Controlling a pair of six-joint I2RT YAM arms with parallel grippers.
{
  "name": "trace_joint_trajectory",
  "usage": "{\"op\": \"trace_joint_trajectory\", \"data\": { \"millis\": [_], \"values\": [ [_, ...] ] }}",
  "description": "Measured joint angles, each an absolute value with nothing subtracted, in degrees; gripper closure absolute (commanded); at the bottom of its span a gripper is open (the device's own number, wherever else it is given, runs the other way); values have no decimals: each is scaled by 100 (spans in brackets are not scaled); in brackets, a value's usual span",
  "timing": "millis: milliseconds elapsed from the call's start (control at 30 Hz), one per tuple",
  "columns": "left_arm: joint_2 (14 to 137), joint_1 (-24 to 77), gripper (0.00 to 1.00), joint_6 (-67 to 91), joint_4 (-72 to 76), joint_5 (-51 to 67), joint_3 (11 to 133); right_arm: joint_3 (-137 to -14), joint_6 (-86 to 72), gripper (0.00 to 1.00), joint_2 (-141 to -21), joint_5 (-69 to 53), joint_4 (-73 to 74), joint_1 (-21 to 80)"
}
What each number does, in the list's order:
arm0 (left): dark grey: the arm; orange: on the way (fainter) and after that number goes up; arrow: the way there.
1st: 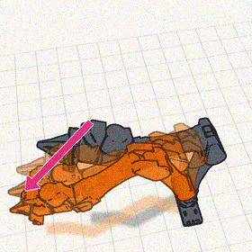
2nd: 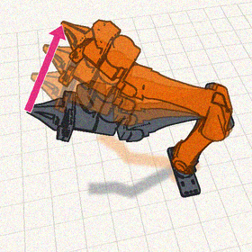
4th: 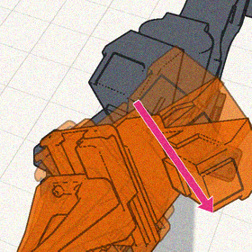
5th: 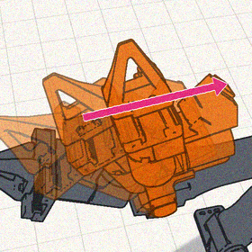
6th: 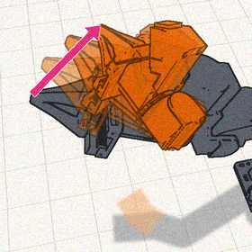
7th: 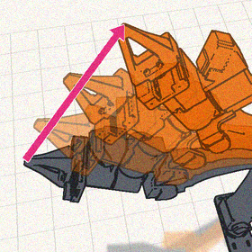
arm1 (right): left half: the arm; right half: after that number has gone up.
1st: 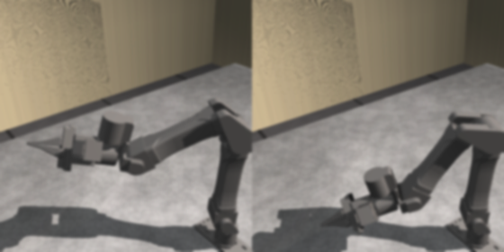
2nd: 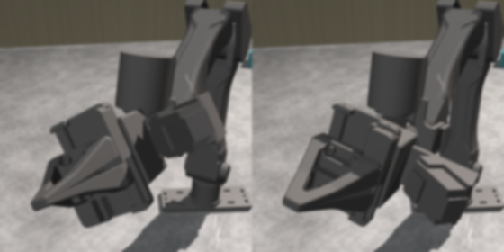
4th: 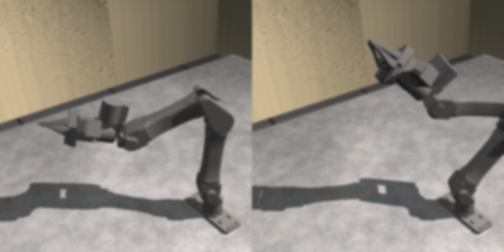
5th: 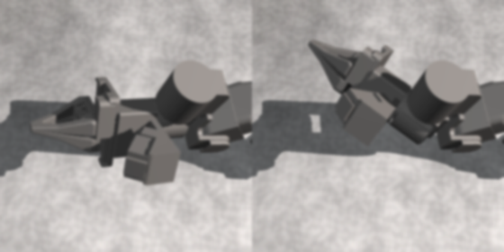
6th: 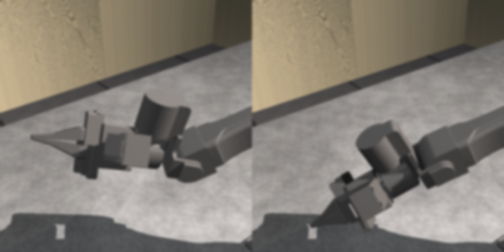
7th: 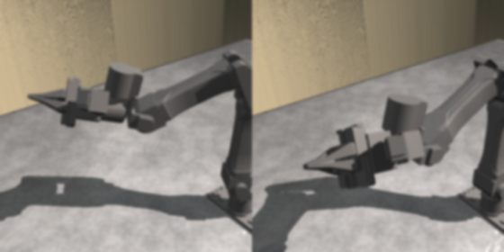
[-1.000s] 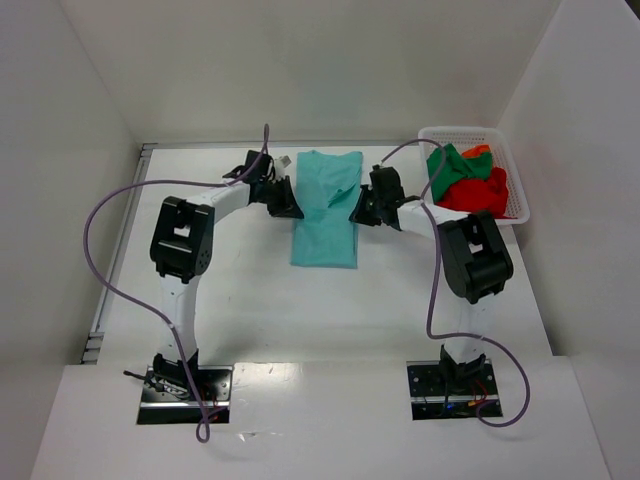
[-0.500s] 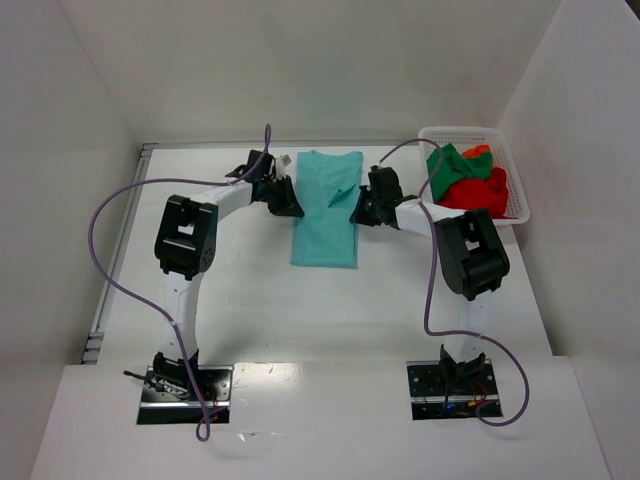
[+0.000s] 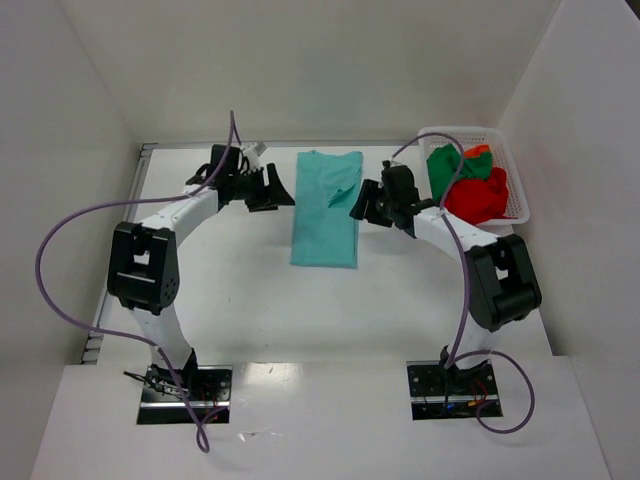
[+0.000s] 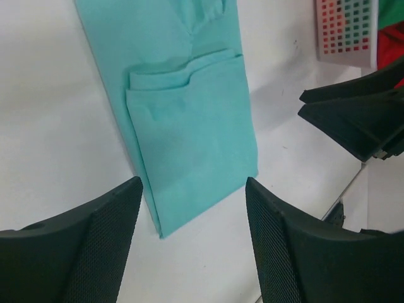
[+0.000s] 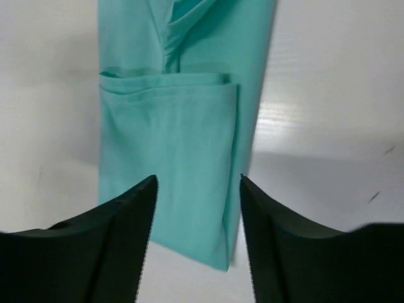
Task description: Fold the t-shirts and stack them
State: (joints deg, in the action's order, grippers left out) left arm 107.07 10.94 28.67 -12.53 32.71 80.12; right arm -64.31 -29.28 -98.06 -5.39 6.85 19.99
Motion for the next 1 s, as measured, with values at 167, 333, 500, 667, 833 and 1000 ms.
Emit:
{"op": "trace_joint_trajectory", "data": {
  "millis": [167, 333, 500, 667, 833, 1000],
  "values": [
    [10304, 1155, 24, 2851, -1157, 3308, 7153, -5861, -2982, 8, -9389, -845, 735, 2005],
    [10285, 1295, 24, 2915, -1192, 3256, 6149, -5349, -3061, 0, -9393, -1035, 888, 2121],
    [10230, 1328, 26, 3026, -1203, 3216, 5706, -4976, -3192, 3, -9386, -1194, 897, 2233],
    [10114, 1332, 30, 3037, -1039, 3225, 5706, -4939, -3271, 16, -9365, -1302, 827, 2237],
    [10127, 1332, 30, 3039, -939, 3269, 5706, -4912, -3356, 32, -9389, -1323, 757, 2248],
    [10280, 1363, 31, 3035, -864, 3310, 5712, -4912, -3422, 46, -9461, -1352, 725, 2274]
  ]
}}
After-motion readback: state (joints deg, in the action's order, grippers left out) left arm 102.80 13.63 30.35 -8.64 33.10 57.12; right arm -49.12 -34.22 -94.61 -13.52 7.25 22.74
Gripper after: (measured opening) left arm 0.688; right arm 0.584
